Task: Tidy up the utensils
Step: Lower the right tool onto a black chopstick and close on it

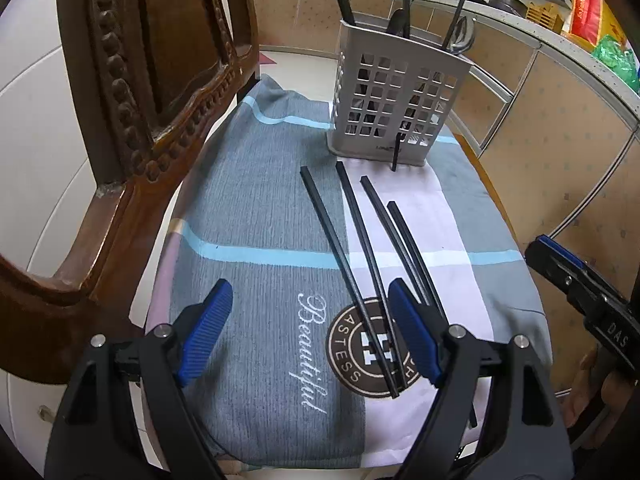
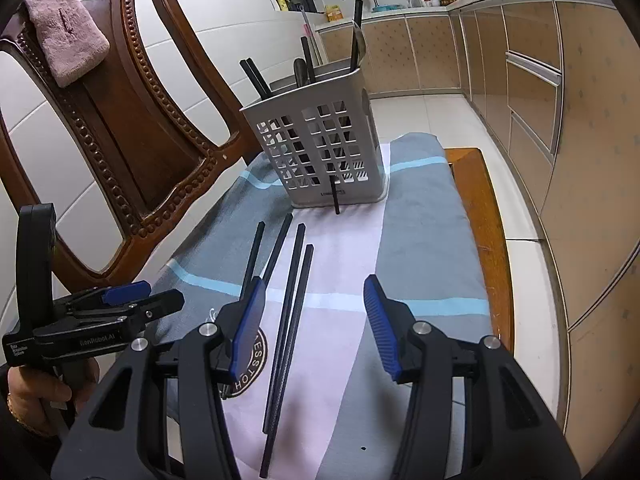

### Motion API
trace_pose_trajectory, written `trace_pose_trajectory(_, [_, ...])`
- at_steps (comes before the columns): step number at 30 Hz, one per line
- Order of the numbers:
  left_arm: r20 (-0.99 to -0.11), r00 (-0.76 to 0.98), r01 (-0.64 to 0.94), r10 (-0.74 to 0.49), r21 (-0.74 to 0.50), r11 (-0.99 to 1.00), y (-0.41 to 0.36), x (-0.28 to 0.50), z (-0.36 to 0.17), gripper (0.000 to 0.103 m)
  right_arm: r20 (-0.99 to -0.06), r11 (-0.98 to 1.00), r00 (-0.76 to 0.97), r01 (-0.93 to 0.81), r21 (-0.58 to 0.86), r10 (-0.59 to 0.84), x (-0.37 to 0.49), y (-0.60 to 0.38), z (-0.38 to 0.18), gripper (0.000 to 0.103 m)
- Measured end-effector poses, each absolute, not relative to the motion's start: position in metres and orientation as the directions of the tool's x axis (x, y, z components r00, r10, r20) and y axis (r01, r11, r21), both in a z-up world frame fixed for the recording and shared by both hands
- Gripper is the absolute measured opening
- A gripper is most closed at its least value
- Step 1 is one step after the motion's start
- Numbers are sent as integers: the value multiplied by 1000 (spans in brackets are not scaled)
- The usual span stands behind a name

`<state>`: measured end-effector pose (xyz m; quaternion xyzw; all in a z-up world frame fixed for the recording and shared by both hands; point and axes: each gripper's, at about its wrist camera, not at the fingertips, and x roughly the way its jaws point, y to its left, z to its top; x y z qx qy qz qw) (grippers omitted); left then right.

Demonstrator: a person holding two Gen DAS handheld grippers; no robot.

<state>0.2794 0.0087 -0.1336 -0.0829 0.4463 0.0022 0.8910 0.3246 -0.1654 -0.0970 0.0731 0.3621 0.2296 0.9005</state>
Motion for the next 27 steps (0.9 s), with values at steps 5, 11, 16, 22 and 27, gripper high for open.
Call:
trace_pose_trajectory(5, [-816,578,-97,-17,-90,991,10,315,-133,70,-675,904,605,-340,261,422,344,-149,-106,51])
trace_pose_trajectory(11, [-881,472,-135,-12,-85,987,19,390,-159,45,-772,931,552,-335,142,316,390,-97,-131,49])
trace_pose_trajectory(16, [-912,408,-152,-32,-103,983,26,422,-184,35,-812,944,533,-324,64,238,414,-74,-149,36])
trace_pose_trajectory(22, [-921,388,-146,-10,-72,987,28,440,-186,35,-857,930,483,-367,-13,179,428,-49,-161,25])
trace_pose_trajectory(27, [-914,404,-135,21,-37,990,28,446,-186,21,-867,922,476,-383,-52,149,431,-37,-162,8])
